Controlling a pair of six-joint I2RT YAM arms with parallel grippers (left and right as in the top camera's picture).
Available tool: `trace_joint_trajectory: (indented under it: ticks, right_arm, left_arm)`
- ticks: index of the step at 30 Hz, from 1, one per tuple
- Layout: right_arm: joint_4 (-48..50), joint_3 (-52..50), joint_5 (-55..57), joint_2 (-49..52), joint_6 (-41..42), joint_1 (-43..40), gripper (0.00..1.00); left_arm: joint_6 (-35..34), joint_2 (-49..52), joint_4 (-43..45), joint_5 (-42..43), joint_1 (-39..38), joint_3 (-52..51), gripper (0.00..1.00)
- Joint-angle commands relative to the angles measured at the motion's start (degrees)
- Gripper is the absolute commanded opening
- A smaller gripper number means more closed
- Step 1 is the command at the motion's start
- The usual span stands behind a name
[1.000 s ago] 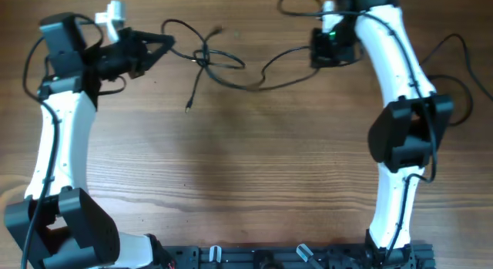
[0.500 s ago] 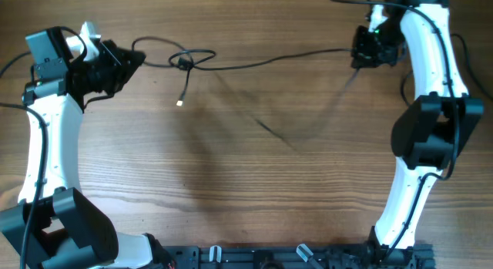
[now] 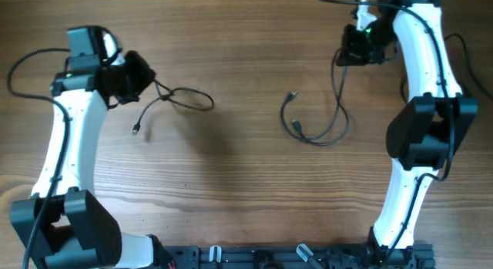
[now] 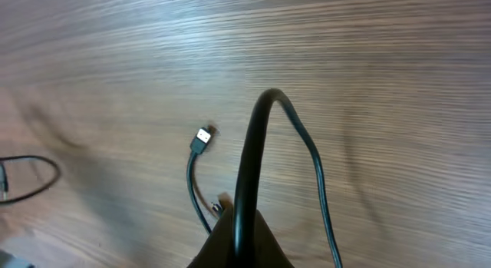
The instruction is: Untangle cables
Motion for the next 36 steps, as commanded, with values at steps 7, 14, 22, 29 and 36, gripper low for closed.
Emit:
trace_joint_trajectory:
  ticks: [7, 14, 22, 29, 36]
  right_arm:
    - [6.6, 5.0, 1.9, -18.4, 2.7, -0.9, 0.04]
    - [12.4, 5.0, 14.3, -31.4, 9.8, -9.6, 0.04]
    - [12.1, 4.3, 14.3, -30.5, 14.3, -34.8, 0.04]
    - [12.1, 4.2, 11.8, -21.5, 15.3, -45.1, 0.04]
    - [11.7, 4.2, 7.9, -9.5, 15.3, -45.1, 0.93]
  left_arm:
    - [2.0, -1.0, -0.2, 1.5, -13.4, 0.2, 0.04]
    - [1.9, -0.8, -0.3, 0.5, -17.0, 0.1, 0.04]
    - [2.0, -0.8, -1.9, 0.5, -17.0, 0.1, 0.04]
    - [1.7, -0.8, -2.0, 0.5, -17.0, 0.1, 0.04]
    - [1.8, -0.8, -2.2, 0.5, -17.2, 0.1, 0.04]
